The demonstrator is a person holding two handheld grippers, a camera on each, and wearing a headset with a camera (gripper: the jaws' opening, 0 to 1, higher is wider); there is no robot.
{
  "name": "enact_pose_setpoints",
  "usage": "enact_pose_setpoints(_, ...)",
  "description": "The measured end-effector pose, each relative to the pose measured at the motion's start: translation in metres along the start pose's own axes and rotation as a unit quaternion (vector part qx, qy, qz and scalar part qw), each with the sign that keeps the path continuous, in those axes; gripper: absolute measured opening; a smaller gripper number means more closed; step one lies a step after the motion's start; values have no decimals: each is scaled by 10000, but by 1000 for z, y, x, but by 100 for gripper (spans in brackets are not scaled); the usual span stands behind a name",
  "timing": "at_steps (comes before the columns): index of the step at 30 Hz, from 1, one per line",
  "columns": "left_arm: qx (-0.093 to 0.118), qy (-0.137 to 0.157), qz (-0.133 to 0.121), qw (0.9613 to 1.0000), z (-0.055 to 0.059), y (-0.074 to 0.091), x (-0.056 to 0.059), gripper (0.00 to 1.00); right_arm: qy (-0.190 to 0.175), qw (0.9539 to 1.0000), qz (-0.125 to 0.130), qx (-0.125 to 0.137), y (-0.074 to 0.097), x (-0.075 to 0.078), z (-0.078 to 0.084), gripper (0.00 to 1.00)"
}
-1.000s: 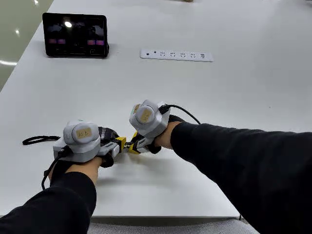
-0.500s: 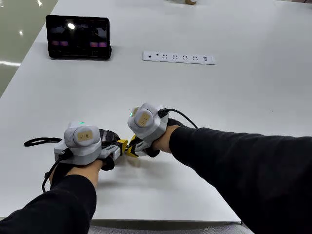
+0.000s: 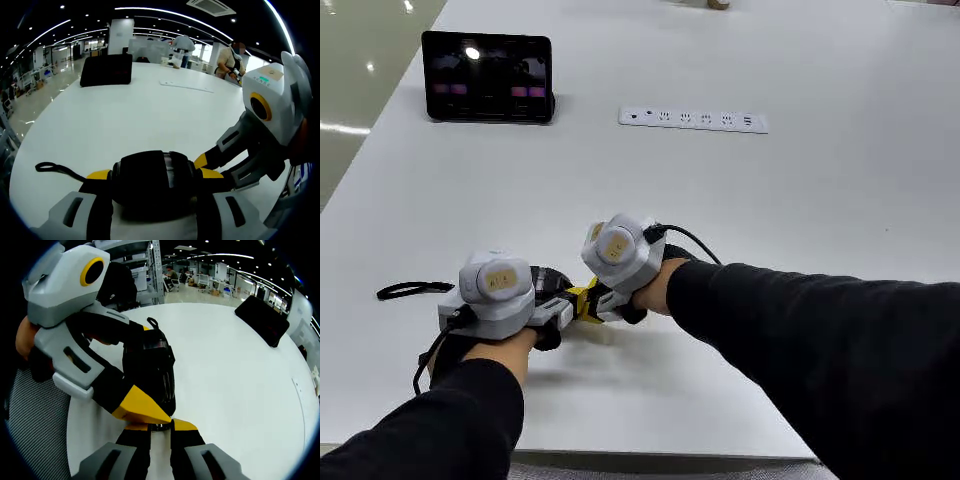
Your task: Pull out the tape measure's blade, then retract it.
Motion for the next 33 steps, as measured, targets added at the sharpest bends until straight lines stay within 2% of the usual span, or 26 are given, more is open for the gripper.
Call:
enact_pose_setpoints(8,-2,-33,9,10000,0,-1,0,63,21,10000,26,6,0,0,0,12)
enact_pose_setpoints(13,16,-96,-42,9999,-1,-1,1,64,-46,9998,148,-95,0,-1,-1,13)
enact_pose_setpoints(22,-123,-353,16,9993,-4,0,3,64,-114,9987,496,34,2,-4,1,13)
enact_pose_setpoints(26,-132,-298,116,9994,-4,1,2,63,-145,9983,556,98,4,-5,1,15)
enact_pose_setpoints(28,-175,-81,255,9995,-5,4,5,65,-216,9981,556,129,7,-6,1,16)
enact_pose_setpoints(31,-203,-217,387,9988,-8,8,6,65,-264,9979,570,160,11,-6,3,16)
enact_pose_setpoints(33,-258,-212,501,9982,-5,9,8,68,-276,9977,587,188,15,-7,4,16)
Point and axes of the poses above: the centre of the closed fingertips' face, and the gripper's own axes: y roughly backward along the fingers, x roughly to its right, z roughly out of its underside, the point moved 2 cm from there along y, roughly backward along the fingers, and after that the axes turned 4 degrees about z, right-handed, at the moved point
